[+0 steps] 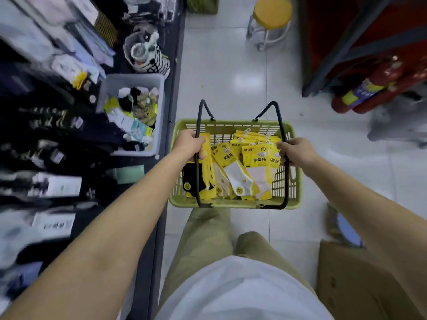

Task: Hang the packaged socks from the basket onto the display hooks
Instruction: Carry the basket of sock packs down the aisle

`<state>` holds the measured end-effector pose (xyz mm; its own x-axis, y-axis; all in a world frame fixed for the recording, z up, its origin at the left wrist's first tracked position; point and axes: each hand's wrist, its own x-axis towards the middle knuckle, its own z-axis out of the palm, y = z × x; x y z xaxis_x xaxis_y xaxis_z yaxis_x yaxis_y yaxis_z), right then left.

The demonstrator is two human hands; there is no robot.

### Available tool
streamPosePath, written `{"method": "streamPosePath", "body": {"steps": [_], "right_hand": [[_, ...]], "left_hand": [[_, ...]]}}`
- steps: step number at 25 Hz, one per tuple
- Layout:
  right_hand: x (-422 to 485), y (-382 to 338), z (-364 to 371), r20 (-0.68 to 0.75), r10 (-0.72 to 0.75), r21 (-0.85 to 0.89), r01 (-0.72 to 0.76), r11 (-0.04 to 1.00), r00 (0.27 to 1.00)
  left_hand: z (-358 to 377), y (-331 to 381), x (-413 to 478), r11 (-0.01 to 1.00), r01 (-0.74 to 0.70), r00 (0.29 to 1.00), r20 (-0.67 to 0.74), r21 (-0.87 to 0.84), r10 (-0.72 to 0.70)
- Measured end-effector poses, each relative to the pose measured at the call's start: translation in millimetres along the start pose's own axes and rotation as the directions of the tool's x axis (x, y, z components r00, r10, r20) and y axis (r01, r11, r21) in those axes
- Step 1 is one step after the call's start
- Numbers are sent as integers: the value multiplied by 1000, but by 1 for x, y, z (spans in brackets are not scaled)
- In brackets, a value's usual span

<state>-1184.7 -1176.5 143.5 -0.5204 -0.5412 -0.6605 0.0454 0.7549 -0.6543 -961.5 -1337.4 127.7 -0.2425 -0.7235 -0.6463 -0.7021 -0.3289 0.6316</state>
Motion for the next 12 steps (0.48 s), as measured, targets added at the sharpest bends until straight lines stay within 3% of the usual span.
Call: {"method": "streamPosePath", "body": {"steps": [12], "right_hand": [[309,-263,-53,-8,-76,-124,74,990,997]], "left_hand": [[-64,264,292,999,27,1000,14,28,-27]]}}
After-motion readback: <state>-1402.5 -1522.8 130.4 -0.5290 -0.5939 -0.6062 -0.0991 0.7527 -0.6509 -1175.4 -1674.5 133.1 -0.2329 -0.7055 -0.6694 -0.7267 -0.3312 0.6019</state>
